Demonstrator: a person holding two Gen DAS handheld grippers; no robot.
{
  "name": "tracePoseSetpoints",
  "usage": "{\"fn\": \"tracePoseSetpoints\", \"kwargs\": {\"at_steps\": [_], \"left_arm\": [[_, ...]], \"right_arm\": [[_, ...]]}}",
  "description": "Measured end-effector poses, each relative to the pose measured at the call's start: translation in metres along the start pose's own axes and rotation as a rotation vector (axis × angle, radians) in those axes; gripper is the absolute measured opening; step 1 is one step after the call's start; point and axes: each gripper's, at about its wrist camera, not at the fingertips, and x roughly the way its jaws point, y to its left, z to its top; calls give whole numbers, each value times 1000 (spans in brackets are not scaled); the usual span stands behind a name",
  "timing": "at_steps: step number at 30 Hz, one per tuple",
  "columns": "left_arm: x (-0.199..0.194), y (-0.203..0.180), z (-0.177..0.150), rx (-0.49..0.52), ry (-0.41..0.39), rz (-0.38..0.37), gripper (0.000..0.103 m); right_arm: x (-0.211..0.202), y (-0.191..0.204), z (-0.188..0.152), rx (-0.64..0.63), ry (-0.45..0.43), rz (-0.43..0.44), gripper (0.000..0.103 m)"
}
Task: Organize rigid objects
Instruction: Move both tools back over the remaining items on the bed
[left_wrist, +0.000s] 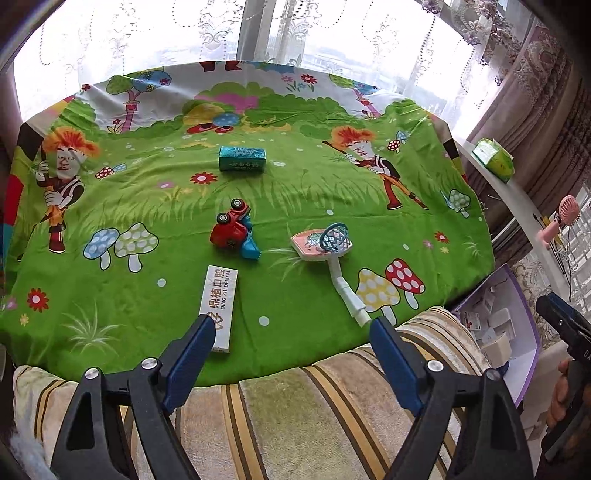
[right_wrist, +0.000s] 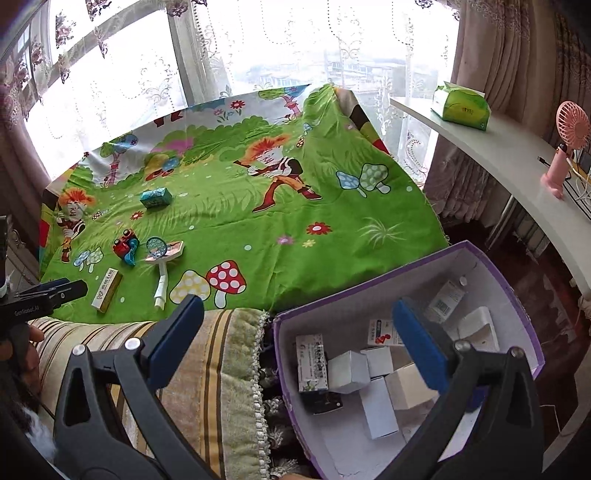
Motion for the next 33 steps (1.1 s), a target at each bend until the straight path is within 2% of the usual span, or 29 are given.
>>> {"fn": "tracePoseSetpoints", "kwargs": {"at_steps": [9, 20, 24, 29, 33], "left_arm": [[19, 21, 4, -18, 51, 57, 77], [53, 44, 6, -61, 146, 80, 74], [67, 50, 5, -73, 188, 85, 68], [75, 53, 5, -69, 201, 107, 64], [82, 53, 4, -50, 211, 139, 56]], "right_arm": [[26, 39, 6, -68, 52, 56, 103], [61, 99, 17, -154, 110, 145, 102], [74, 120, 19, -198, 138, 168, 102], [92, 140, 18, -251, 180, 171, 102], [108, 149, 18, -277, 215, 166, 101]]}}
